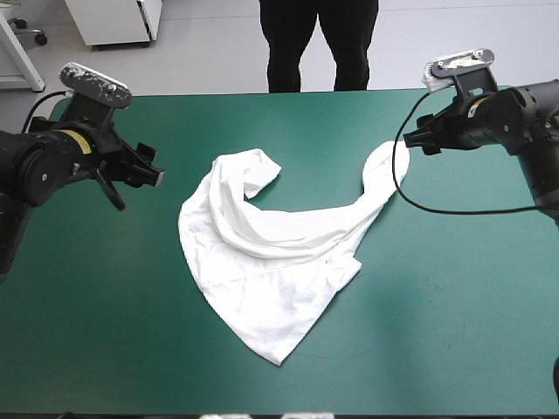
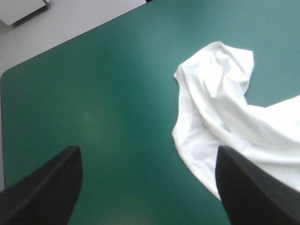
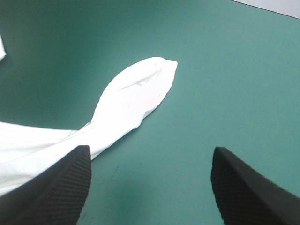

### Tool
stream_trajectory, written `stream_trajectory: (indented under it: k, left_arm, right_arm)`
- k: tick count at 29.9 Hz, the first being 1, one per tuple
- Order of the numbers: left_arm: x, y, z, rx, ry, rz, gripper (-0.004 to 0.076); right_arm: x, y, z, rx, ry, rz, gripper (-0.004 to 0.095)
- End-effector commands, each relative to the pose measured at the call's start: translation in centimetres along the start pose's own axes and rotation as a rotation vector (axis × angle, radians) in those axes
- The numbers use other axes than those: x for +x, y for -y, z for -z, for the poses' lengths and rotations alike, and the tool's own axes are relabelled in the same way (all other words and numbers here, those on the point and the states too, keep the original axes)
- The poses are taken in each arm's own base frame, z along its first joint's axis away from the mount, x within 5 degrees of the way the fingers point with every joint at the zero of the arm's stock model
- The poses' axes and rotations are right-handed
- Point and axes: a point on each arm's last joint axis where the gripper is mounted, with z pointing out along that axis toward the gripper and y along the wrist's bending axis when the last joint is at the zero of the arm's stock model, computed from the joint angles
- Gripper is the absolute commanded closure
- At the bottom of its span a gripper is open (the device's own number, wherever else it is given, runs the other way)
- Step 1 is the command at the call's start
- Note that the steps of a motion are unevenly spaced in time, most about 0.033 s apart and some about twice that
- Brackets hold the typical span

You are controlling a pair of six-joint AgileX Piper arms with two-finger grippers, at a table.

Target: Fold the cloth

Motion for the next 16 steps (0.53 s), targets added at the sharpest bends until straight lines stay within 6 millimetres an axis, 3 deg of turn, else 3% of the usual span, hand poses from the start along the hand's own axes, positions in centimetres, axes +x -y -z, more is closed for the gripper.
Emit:
stream_trajectory:
  k: [1, 6, 11, 16]
  left_arm:
    - [0.9, -0.2, -0.3, -0.051, 0.001, -0.016, 0.0165]
    - [2.3, 1.2, -5.0, -0.016, -0.096, -0.074, 0.0165]
    - [2.3, 2.3, -11.3, 0.016, -0.200, -0.129, 0.0165]
    - [4.0, 1.3, -17.5, 0.109, -0.323, -0.030, 0.0180]
  right_arm:
    - [0.9, -0.6, 4.8, -0.002, 0.113, 0.023, 0.0239]
    - [3.4, -1.9, 7.5, -0.037, 0.135, 0.061, 0.0239]
    - [4.8, -3.5, 9.0, -0.121, 0.144, 0.141, 0.0239]
    - [5.3, -4.5, 9.2, -0.152, 0.125, 0.193, 0.0239]
